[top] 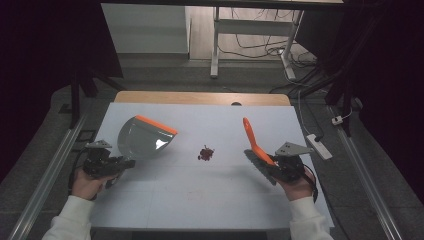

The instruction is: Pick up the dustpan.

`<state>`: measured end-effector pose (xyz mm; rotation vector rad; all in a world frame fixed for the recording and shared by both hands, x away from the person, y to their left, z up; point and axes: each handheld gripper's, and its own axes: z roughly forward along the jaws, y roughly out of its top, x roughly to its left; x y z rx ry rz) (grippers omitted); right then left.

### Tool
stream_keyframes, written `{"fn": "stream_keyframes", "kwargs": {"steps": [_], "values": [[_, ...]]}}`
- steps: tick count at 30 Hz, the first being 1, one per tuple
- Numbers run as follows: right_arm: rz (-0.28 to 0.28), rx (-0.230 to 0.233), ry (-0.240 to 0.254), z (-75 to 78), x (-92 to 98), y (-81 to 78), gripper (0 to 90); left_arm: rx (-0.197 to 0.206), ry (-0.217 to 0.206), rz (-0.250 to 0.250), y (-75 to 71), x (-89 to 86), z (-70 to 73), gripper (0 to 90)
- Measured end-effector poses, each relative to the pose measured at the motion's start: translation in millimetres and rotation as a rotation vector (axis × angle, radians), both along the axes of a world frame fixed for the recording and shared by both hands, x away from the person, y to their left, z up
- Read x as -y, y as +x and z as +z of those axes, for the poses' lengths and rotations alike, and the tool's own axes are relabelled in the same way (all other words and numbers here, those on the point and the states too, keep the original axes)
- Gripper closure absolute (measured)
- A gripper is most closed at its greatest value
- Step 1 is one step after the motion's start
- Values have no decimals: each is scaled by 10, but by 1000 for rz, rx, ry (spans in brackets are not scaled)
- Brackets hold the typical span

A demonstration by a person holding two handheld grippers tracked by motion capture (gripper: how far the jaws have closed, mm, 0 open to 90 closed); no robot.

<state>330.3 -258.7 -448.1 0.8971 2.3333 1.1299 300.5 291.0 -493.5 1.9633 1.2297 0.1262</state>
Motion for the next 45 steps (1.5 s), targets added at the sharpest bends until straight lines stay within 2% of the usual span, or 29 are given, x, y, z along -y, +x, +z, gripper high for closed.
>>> {"fn": "stream_keyframes", "kwargs": {"steps": [8,16,24,32,36,45], "values": [[-1,1,3,-1,-82,73,702,19,2,-55,-17,29,6,622],[-15,3,21,-8,-186,154,702,34,12,-86,-37,51,21,621],[-22,1,28,-25,-277,238,702,21,31,-152,-48,110,19,622],[-35,2,45,-27,-285,308,701,17,63,-242,-61,211,11,621],[-43,1,53,-23,-299,332,702,2,77,-256,-58,280,6,621],[-30,-10,54,-55,-385,402,702,-10,89,-324,-65,400,-18,622]]}}
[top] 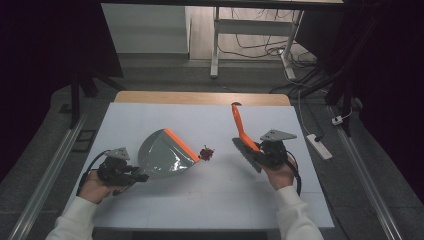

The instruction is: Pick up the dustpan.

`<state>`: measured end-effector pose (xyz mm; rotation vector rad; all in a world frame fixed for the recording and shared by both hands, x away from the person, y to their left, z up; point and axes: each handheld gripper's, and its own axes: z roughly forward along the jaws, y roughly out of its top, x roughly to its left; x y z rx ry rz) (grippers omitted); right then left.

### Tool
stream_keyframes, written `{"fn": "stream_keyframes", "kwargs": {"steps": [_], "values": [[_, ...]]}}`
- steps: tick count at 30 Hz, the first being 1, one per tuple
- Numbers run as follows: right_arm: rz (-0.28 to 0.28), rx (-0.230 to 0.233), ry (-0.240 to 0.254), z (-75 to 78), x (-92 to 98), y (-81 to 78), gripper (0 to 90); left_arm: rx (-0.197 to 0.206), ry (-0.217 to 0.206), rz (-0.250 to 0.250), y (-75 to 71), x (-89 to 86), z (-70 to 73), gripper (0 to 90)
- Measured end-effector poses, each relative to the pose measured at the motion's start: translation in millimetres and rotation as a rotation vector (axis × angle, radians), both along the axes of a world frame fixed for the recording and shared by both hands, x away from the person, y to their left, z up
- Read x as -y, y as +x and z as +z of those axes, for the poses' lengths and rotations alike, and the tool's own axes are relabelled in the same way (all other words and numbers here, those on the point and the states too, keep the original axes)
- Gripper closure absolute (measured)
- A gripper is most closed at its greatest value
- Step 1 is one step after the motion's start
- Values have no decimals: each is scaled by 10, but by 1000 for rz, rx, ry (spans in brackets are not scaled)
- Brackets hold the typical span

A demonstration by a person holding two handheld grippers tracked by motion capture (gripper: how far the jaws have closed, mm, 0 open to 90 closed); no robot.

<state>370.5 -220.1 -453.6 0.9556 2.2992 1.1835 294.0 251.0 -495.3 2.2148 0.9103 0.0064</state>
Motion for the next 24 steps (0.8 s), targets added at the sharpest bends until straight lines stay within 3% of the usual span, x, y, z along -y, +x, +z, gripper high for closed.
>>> {"fn": "stream_keyframes", "kwargs": {"steps": [24], "values": [[34,45,-1,99,-335,261,702,-74,45,-108,-39,161,-39,621]]}}
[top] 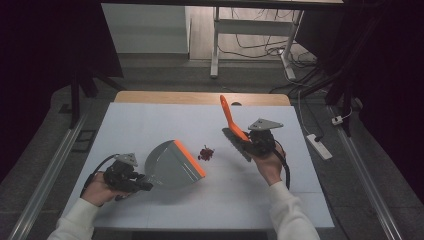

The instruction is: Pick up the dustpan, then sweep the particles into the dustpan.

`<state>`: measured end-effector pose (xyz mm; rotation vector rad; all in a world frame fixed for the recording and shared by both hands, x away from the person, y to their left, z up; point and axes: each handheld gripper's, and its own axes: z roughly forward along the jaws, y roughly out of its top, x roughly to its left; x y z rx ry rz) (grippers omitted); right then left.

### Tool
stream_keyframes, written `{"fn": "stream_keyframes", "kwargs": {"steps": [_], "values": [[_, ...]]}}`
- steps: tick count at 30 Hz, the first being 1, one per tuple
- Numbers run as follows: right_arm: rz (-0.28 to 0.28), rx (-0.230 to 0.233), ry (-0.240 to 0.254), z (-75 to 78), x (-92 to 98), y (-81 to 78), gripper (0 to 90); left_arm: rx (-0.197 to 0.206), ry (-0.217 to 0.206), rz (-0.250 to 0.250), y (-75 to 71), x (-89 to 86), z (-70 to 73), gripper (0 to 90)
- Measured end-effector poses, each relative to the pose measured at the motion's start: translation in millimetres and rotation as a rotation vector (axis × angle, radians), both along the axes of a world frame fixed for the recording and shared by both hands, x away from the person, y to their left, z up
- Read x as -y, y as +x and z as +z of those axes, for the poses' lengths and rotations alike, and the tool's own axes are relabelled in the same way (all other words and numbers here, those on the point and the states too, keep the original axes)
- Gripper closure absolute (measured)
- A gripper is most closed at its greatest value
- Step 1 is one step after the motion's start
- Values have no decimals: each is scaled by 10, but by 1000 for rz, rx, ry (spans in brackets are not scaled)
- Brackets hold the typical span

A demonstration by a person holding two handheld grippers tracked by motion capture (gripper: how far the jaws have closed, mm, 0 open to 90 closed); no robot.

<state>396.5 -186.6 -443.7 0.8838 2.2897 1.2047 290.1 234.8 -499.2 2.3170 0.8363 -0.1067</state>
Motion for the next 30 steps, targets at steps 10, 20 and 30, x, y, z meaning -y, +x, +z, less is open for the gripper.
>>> {"fn": "stream_keyframes", "kwargs": {"steps": [10,20,30], "values": [[10,-16,-19,-55,-78,54,702,-17,46,-15,3,93,-46,621],[31,-25,-28,-88,-219,151,702,-20,59,-20,18,150,-54,620],[42,-22,-44,-96,-299,191,702,-29,72,-18,26,135,-59,620]]}}
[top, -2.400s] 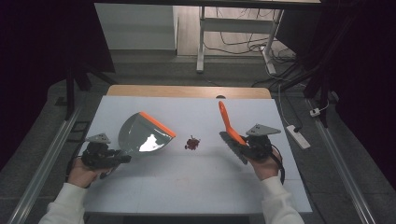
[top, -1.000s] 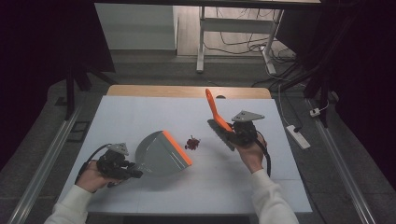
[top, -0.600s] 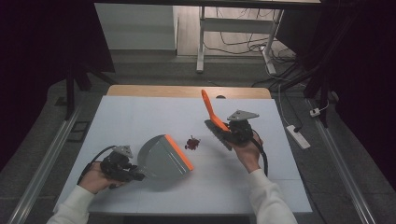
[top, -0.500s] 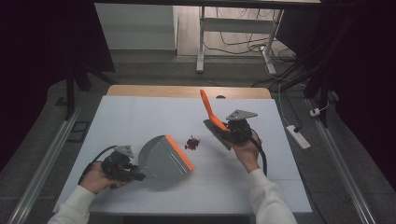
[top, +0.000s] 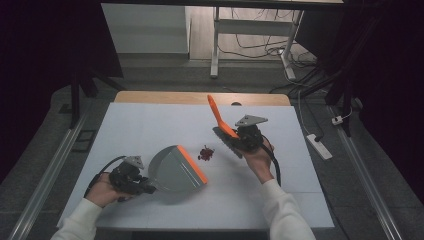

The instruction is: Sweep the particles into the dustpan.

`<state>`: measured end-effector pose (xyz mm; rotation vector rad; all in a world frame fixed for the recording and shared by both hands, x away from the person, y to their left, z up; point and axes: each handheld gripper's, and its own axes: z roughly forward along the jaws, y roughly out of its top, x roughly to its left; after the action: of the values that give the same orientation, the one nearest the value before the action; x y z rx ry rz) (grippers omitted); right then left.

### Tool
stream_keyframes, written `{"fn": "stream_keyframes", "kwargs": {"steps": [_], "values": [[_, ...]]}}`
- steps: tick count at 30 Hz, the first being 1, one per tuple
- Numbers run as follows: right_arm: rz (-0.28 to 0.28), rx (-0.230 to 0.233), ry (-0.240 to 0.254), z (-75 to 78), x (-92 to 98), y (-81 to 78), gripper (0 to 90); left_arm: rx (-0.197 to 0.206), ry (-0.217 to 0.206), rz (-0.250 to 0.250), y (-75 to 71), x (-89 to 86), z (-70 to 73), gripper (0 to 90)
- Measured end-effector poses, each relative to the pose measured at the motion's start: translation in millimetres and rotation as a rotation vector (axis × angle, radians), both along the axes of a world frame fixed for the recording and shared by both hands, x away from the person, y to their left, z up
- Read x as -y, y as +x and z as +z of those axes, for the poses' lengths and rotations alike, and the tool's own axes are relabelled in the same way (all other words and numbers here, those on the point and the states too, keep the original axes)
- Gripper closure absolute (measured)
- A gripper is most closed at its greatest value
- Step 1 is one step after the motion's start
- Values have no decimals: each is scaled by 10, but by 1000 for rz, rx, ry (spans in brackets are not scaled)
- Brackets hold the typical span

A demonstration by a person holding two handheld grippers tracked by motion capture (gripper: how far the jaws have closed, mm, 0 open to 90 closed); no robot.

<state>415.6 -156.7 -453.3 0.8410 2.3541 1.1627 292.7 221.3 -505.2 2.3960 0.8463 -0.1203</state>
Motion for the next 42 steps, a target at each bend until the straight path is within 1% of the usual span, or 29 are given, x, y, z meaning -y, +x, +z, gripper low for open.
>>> {"fn": "stream_keyframes", "kwargs": {"steps": [7,12,15,17,19,28,31,34,37,39,42], "values": [[9,-12,-36,-80,-78,61,702,-8,11,1,30,23,-26,620],[14,-21,-65,-143,-147,104,701,-13,7,-2,56,39,-29,620],[15,-28,-72,-182,-190,130,702,-21,3,6,85,52,-27,620],[21,-29,-90,-202,-207,148,702,-23,5,13,104,64,-26,620],[18,-36,-90,-220,-232,157,702,-27,0,12,126,75,-27,620],[23,-44,-136,-291,-289,199,702,-42,7,5,176,134,-44,620],[23,-53,-138,-306,-317,198,702,-45,5,1,182,136,-45,620],[34,-46,-150,-319,-348,201,702,-45,6,1,186,143,-49,620],[37,-53,-154,-328,-391,190,702,-45,6,2,185,145,-48,621],[46,-47,-162,-334,-408,191,702,-45,5,1,183,149,-49,620],[50,-51,-163,-340,-430,188,702,-47,5,-2,188,157,-55,621]]}}
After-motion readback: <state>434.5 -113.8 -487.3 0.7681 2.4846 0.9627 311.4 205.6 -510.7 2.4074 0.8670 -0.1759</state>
